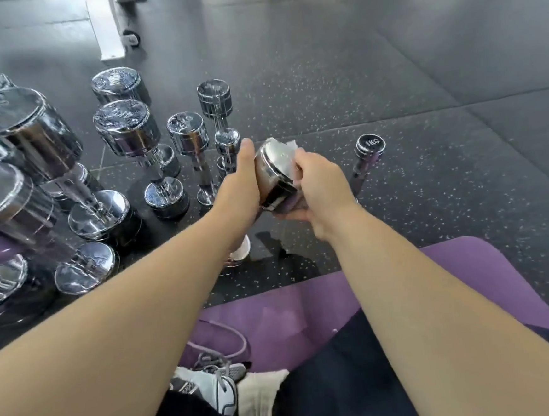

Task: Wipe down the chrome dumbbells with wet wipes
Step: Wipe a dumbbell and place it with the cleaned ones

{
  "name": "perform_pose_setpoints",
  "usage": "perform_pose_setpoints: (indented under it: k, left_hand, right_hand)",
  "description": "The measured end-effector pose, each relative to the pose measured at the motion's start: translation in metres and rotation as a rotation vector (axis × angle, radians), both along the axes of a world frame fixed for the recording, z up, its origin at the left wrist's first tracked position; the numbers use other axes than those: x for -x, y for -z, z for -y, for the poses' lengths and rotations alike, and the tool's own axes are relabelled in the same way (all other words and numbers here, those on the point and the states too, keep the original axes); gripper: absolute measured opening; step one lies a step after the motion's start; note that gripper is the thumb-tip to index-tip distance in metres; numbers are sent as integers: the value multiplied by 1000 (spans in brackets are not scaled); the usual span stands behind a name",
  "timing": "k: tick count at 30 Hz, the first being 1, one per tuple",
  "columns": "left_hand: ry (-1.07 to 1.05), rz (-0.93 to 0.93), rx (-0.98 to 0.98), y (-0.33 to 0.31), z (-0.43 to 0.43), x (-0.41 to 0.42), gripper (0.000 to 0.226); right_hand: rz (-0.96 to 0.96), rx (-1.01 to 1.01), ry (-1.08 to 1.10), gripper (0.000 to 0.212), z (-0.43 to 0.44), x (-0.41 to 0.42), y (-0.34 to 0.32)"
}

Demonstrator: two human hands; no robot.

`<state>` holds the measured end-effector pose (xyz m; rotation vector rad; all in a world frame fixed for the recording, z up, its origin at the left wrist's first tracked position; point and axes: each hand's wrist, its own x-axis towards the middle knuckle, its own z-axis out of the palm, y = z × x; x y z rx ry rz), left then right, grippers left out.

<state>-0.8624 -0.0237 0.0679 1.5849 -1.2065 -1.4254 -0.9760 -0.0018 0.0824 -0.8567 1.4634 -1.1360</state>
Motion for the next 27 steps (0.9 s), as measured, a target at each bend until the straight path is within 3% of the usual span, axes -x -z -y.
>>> perform_pose_setpoints:
  k: [3,7,11,16,21,25,27]
  left_hand:
    - [11,-334,-1,-4,-9,6,80]
    - [166,-434,-62,-12,-12,-2,77]
    - [96,-534,-125,-24,-16,-18,67]
    - [63,-466,-157,-29,-24,-27,57]
    - [3,-358,-93,-30,-32,-29,46]
    - [4,-342,-116,-39,-34,-40,53]
    - [-13,-351,-135,-40,-37,-42,51]
  right_hand:
    - [-147,153,25,35,-10,-1,-17]
    - [-275,224,-29,26,-23,4,-19]
    - [-538,383,-112,34,-37,-18,-29]
    - [-991,549,-319,47,-64,-25,-18]
    - [-1132,305,-495,52,-41,-10,-48]
    - [-1377,457,-814,55,-43,-17,-60]
    - [-1434,464,-843,58,-51,-7,-54]
